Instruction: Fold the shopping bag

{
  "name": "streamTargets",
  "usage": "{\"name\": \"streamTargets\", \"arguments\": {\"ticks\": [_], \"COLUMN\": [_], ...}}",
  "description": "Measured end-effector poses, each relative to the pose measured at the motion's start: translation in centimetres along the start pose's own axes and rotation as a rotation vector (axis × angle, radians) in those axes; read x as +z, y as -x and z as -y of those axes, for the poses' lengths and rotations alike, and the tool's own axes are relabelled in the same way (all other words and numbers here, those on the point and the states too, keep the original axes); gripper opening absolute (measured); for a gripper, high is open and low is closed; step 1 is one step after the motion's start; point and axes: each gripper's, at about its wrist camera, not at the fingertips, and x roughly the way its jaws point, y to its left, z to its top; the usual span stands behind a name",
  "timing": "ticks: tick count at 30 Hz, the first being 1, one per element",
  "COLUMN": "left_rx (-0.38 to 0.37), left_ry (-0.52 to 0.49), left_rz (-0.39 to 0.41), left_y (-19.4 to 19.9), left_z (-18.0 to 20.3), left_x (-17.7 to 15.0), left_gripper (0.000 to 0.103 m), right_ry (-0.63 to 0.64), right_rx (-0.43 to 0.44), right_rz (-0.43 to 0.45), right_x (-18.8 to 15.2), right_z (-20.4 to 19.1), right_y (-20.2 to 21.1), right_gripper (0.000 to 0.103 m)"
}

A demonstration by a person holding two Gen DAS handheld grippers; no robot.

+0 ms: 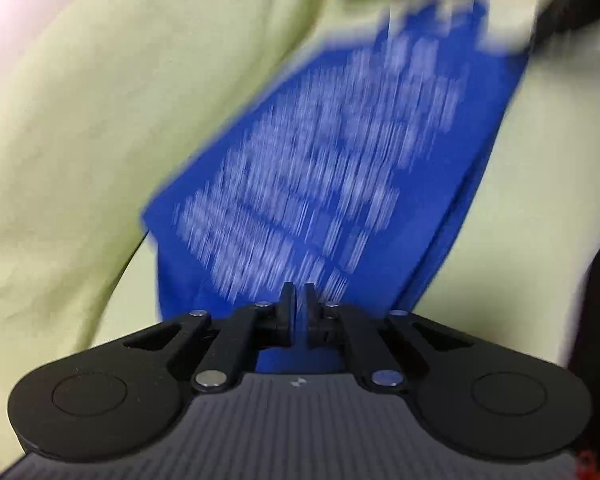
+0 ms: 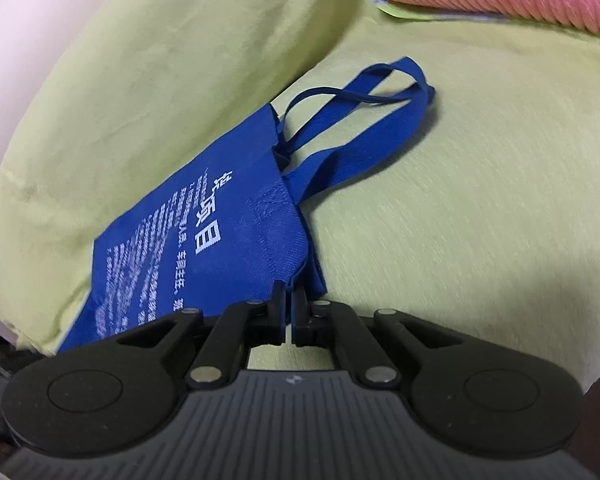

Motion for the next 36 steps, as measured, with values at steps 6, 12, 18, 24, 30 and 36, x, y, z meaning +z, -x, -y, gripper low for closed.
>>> {"name": "streamTargets", "arguments": {"ticks": [6,12,18,24,30,36], "left_rx": [-0.112,-0.117,-0.094,-0.061,-0.033,0.144], "left_ry": [-0.068,-0.117,-0.161,-0.203,-0.196,-0.037], "left_rz": [0.121,0.045,0.044,0.060,0.052,-0.168], "left_y": [-2.4,-5.7,-5.6,-5.5,-3.1,-2.6], "left_z": [4.4,7.6,8.4,9.4,8.2,2.8], "left_x": [6.3,5.7,5.7,5.6,2.0,-3.5], "left_gripper": [0.005,0.000,0.000,0.000,0.000,0.000], "right_ry": [0.036,0.076,0.238,0.337,0.445,0.490], "right_rx": [-0.001,-0.035,-0.184,-0.108,-0.185,-0.185], "right_rz": [-0.010,-0.029,0.218,0.074,0.019,-0.002], "right_x": [0.1,0.7,0.2,-1.7,-2.4,-2.1], "right_z": [-0.2,-1.1,-5.1,-6.3,-6.4,-6.5], "right_y": [0.1,0.2,4.1,0.2,-1.5,-1.8], "right_gripper": [0.000,0.003,0.019,0.013,0.000,0.000]}}
